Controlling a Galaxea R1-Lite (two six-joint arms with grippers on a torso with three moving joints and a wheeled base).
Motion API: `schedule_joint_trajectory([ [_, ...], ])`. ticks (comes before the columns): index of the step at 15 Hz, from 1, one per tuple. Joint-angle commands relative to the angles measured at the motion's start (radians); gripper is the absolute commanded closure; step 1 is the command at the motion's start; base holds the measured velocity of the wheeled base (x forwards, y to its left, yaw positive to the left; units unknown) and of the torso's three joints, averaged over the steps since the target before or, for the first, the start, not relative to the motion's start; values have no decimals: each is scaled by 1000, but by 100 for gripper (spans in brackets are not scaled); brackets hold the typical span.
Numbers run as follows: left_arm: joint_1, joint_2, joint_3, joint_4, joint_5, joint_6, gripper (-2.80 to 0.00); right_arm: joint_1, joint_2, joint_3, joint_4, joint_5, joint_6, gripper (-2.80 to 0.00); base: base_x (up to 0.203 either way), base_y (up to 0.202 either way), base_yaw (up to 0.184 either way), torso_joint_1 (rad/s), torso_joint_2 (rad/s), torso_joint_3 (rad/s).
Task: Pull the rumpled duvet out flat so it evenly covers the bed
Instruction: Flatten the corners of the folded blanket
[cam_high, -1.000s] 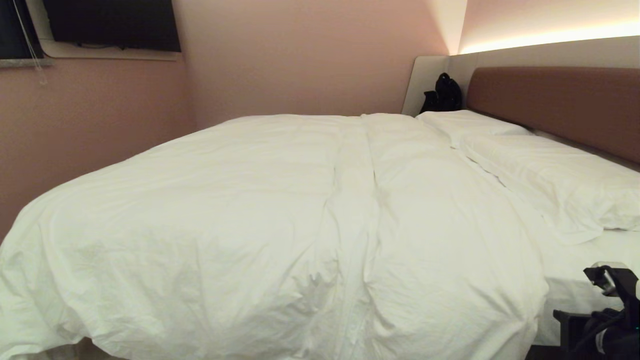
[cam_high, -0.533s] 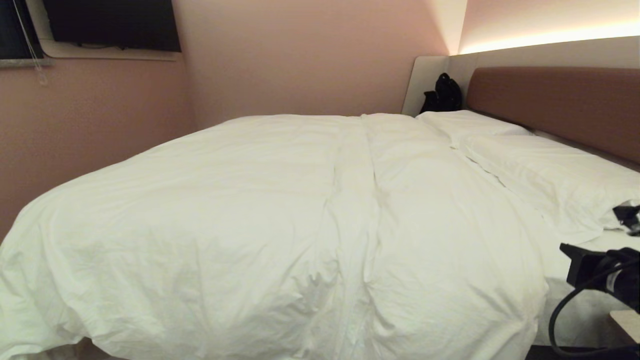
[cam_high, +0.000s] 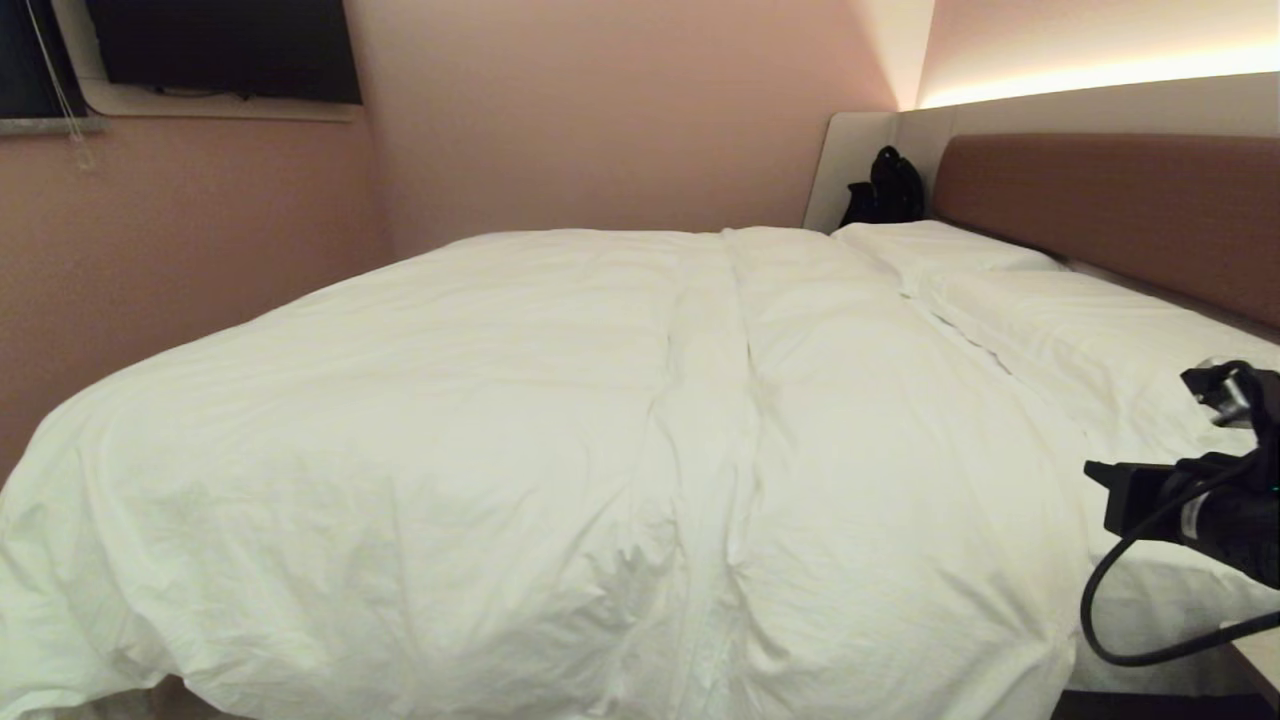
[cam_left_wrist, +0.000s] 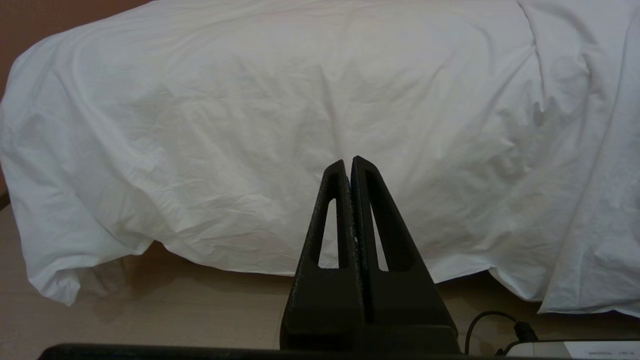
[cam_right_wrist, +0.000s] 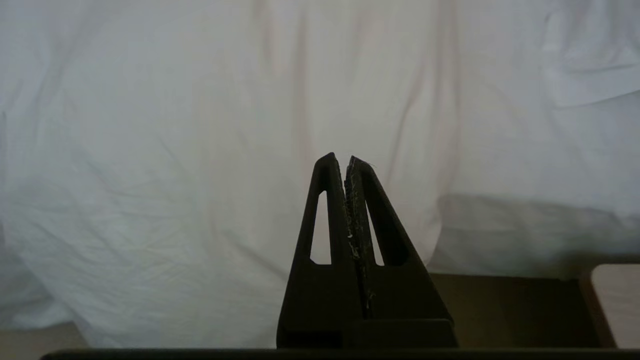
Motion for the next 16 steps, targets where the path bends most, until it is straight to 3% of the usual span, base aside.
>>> schedule_joint_trajectory([
  [1,0,0,0,0,0,1,0,28,135,-35,36,-3,11,0,0,0,0,0,0,0],
  [6,0,0,0,0,0,1,0,45,273,12,-90,-17,-14,0,0,0,0,0,0,0],
  [11,0,0,0,0,0,1,0,45,432,14,-211,-99,-16,0,0,0,0,0,0,0],
  [16,0,0,0,0,0,1,0,45,397,75,-229,-103,0,0,0,0,0,0,0,0],
])
